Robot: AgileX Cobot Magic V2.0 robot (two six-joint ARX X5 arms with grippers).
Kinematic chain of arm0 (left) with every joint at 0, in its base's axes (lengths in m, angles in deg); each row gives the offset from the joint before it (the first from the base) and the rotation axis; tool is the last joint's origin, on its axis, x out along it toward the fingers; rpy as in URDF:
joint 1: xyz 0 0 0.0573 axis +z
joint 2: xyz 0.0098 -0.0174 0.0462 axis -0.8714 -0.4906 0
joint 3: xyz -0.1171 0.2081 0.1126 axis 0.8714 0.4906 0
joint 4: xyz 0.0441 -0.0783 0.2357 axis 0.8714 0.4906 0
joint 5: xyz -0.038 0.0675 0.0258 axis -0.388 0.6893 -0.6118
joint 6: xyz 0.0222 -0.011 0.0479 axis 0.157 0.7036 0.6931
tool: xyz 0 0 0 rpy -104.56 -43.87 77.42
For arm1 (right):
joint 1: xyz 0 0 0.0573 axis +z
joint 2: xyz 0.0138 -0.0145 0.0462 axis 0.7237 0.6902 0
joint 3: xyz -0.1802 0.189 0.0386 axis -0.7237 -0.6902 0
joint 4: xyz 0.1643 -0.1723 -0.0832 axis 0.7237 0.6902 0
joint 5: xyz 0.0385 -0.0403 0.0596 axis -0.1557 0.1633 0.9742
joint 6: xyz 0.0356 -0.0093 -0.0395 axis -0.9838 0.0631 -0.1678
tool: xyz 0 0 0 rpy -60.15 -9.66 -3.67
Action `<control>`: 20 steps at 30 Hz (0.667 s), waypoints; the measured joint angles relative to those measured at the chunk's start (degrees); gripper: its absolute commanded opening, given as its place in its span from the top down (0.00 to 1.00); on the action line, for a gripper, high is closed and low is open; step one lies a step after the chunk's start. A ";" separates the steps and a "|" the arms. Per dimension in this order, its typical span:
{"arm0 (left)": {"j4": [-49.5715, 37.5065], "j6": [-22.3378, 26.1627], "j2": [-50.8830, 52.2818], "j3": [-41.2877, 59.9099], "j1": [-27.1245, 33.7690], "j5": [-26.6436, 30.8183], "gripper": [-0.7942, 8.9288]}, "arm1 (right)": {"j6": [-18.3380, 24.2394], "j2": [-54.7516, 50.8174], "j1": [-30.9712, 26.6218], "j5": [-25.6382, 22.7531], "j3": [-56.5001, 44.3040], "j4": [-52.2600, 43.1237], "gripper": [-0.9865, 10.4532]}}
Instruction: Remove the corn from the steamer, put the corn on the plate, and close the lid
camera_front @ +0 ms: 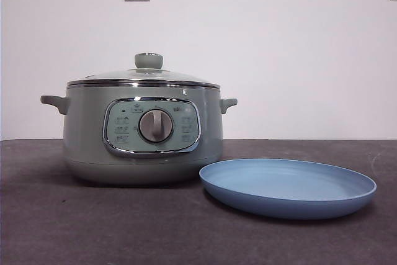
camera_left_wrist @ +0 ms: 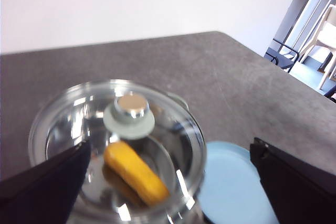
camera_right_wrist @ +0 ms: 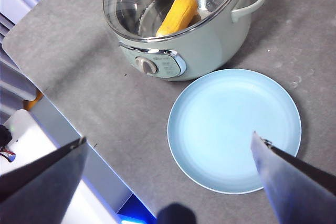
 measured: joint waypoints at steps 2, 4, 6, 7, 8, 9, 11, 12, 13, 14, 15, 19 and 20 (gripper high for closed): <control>-2.25 -0.02 -3.19 -0.83 -1.86 2.82 0.34 | 0.00 0.00 0.00 0.00 0.00 0.00 0.39; -3.54 0.00 -7.17 -2.91 -3.72 5.95 0.34 | 0.00 0.00 0.00 0.00 0.00 0.00 0.39; -4.92 0.44 -10.97 -5.27 -5.09 7.93 0.34 | 0.00 0.00 0.00 0.00 0.00 0.00 0.39; -5.51 0.90 -12.98 -6.71 -5.70 8.63 0.34 | 0.00 0.00 0.00 -0.02 0.00 0.00 0.39; -5.75 1.42 -14.69 -8.00 -6.27 9.44 0.34 | 0.00 0.00 0.00 0.00 0.00 0.00 0.39; -5.97 2.03 -16.65 -9.49 -6.95 10.19 0.34 | 0.00 0.00 0.00 0.00 0.00 0.00 0.39; -6.10 3.17 -20.33 -12.22 -8.28 11.91 0.34 | 0.00 0.00 0.00 0.00 0.00 0.00 0.39; -6.21 3.69 -22.32 -13.57 -9.05 12.61 0.34 | 0.00 0.00 0.00 -0.02 0.00 0.00 0.39; -6.21 4.28 -24.28 -14.88 -9.70 12.90 0.34 | -0.02 0.00 0.00 0.00 0.00 0.00 0.39; -6.23 4.70 -25.97 -15.91 -10.25 13.55 0.34 | -0.07 0.00 0.00 -0.02 0.00 0.00 0.39; -6.45 5.09 -27.89 -16.98 -10.82 14.21 0.34 | -0.11 0.00 0.00 0.00 0.00 0.00 0.39; -8.90 6.45 -34.05 -18.62 -12.72 15.78 0.34 | -0.13 0.00 0.00 -0.02 0.00 0.02 0.39; -9.33 6.60 -35.12 -18.62 -13.03 15.87 0.34 | -0.15 0.00 0.00 -0.02 0.00 0.00 0.39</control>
